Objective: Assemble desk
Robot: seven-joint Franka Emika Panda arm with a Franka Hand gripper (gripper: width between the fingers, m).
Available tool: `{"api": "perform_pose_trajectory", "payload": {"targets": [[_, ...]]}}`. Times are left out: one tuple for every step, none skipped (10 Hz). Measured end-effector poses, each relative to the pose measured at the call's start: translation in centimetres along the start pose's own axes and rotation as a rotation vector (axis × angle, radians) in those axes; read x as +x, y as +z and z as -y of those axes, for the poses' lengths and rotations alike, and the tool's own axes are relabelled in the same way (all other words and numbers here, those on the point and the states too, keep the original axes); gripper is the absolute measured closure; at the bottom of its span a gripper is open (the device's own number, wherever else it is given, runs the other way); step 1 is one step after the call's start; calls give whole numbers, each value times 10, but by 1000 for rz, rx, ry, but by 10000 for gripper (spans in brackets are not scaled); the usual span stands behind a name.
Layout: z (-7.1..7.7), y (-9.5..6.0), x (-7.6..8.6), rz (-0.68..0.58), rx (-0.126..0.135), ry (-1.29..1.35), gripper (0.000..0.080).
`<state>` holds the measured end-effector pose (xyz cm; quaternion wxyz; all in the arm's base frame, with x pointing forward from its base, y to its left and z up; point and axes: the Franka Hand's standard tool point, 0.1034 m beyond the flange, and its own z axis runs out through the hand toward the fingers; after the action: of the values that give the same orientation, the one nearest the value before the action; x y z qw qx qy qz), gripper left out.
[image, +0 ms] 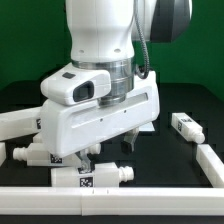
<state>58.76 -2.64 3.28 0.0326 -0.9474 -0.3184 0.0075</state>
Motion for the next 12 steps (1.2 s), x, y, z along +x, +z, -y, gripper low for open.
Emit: {"api": "perform_pose_trajectory", "payload": {"targets": [[-4, -6, -1, 13, 13, 0, 150], [-13, -17, 3, 15, 17, 6, 150], [-13, -13, 4, 7, 8, 5, 150], [-12, -11, 4, 9, 10, 5, 150], [-13, -12, 5, 8, 7, -14, 150], [-15, -13, 11, -2, -1, -88, 150], [-11, -10, 15, -10, -7, -130, 150], [-5, -4, 17, -24, -32, -239, 150], [-2, 1, 13, -15, -31, -303, 150], [-2, 1, 13, -15, -30, -291, 150], [-2, 1, 13, -15, -30, -291, 150], [-4, 2, 12, -13, -35, -325, 150]]}}
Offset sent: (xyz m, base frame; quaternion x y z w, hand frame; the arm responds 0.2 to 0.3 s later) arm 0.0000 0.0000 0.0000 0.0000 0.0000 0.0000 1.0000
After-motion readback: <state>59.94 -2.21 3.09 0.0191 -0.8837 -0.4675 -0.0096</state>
